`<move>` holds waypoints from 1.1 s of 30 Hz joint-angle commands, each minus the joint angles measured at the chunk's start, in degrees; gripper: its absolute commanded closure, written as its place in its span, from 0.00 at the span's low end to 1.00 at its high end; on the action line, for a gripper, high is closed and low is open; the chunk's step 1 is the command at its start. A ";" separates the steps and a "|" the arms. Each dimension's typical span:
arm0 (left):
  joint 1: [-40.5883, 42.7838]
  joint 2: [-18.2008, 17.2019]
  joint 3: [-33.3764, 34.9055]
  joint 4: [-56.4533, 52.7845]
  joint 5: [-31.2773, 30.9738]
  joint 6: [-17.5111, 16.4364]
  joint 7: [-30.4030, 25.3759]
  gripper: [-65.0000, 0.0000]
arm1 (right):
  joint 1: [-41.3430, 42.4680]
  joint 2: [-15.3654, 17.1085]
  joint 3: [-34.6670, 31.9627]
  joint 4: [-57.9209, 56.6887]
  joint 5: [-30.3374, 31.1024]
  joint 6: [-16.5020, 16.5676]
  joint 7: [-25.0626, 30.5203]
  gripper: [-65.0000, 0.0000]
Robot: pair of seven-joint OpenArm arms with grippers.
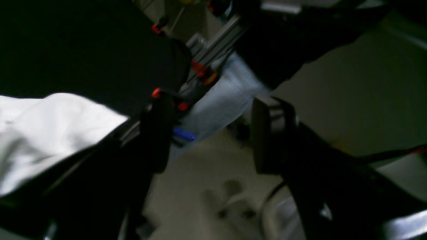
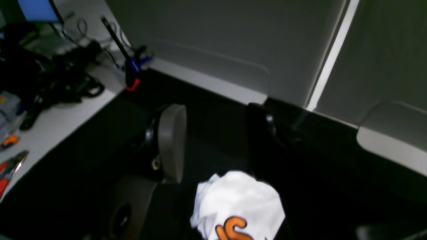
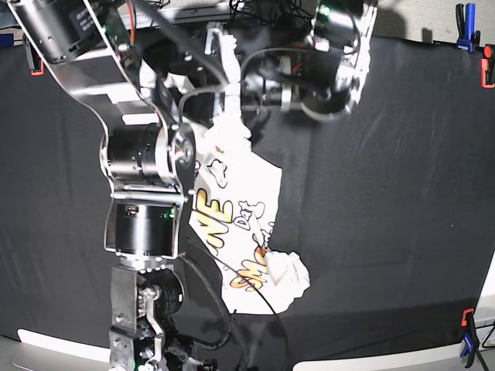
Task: Layout the t-shirt on the table in an organized manner, then fold the t-shirt properly
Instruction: 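Lower the t-shirt onto the table and release with the right gripper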
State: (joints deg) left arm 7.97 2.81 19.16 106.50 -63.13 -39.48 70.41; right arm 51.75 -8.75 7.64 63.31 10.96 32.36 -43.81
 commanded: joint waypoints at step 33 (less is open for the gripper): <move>-9.90 -1.25 -15.37 -19.93 30.97 27.54 -23.82 0.47 | -31.78 35.76 20.55 2.32 36.79 7.64 -15.02 0.55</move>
State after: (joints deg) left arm -0.58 1.26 3.73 85.38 -31.18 -11.64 47.81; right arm 18.24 25.58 27.88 64.25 45.91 39.46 -59.99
